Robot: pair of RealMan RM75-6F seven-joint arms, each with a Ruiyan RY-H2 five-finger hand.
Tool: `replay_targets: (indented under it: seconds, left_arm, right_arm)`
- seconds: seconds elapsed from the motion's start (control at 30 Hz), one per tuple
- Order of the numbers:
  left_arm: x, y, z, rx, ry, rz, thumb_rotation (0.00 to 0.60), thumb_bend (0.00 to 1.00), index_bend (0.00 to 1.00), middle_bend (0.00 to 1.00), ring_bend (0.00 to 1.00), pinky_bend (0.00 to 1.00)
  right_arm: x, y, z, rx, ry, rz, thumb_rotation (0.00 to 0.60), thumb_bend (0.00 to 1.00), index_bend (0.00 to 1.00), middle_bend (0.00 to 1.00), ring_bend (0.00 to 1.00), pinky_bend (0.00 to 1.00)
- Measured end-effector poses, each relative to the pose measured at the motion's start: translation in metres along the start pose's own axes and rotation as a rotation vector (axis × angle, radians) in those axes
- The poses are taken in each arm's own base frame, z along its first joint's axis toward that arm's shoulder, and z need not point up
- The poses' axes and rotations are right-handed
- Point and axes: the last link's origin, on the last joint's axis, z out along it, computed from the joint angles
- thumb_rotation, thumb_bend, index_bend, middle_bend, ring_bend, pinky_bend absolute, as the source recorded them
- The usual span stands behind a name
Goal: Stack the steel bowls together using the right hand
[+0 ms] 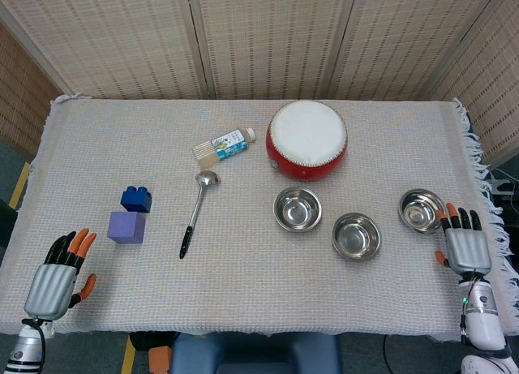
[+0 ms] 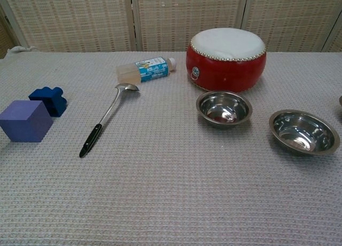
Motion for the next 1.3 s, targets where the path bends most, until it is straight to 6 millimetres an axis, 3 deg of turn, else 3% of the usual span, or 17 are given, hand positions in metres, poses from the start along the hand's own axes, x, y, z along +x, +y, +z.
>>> replay_targets:
  seconds: [0.27, 0.47, 0.7, 0.93, 1.13, 1.3]
  left_arm:
    - [0.0, 0.0, 0.0, -0.002, 0.004, 0.004, 0.6, 0.41, 0.0, 0.0, 0.0, 0.1]
    - [-0.001, -0.002, 0.002, 0.01, -0.007, 0.011, 0.6, 0.41, 0.0, 0.0, 0.0, 0.1]
    - [0.0, -0.002, 0.001, 0.009, 0.002, 0.016, 0.6, 0.41, 0.0, 0.0, 0.0, 0.1]
    - [0.002, 0.0, -0.001, -0.001, 0.008, 0.013, 0.6, 0.41, 0.0, 0.0, 0.0, 0.1]
    - [0.002, 0.002, -0.001, -0.015, 0.005, 0.005, 0.6, 0.41, 0.0, 0.0, 0.0, 0.1]
    - [0.004, 0.002, -0.002, -0.019, 0.014, -0.003, 0.6, 0.41, 0.0, 0.0, 0.0, 0.1]
  right_arm:
    - [-0.016, -0.005, 0.025, -0.031, -0.029, 0.012, 0.6, 0.23, 0.41, 0.0, 0.0, 0.0]
    - [-0.021, -0.018, 0.037, -0.012, 0.007, 0.053, 0.6, 0.24, 0.56, 0.01, 0.0, 0.0]
    - [-0.02, -0.029, 0.039, 0.021, 0.085, 0.083, 0.6, 0.32, 0.68, 0.07, 0.0, 0.04]
    - [-0.005, -0.044, 0.031, 0.086, 0.183, 0.136, 0.6, 0.33, 0.7, 0.1, 0.0, 0.05]
    - [0.017, -0.08, 0.021, 0.222, 0.215, 0.217, 0.6, 0.33, 0.69, 0.1, 0.0, 0.05]
    - [0.051, -0.135, 0.026, 0.377, 0.219, 0.272, 0.6, 0.33, 0.69, 0.1, 0.0, 0.05]
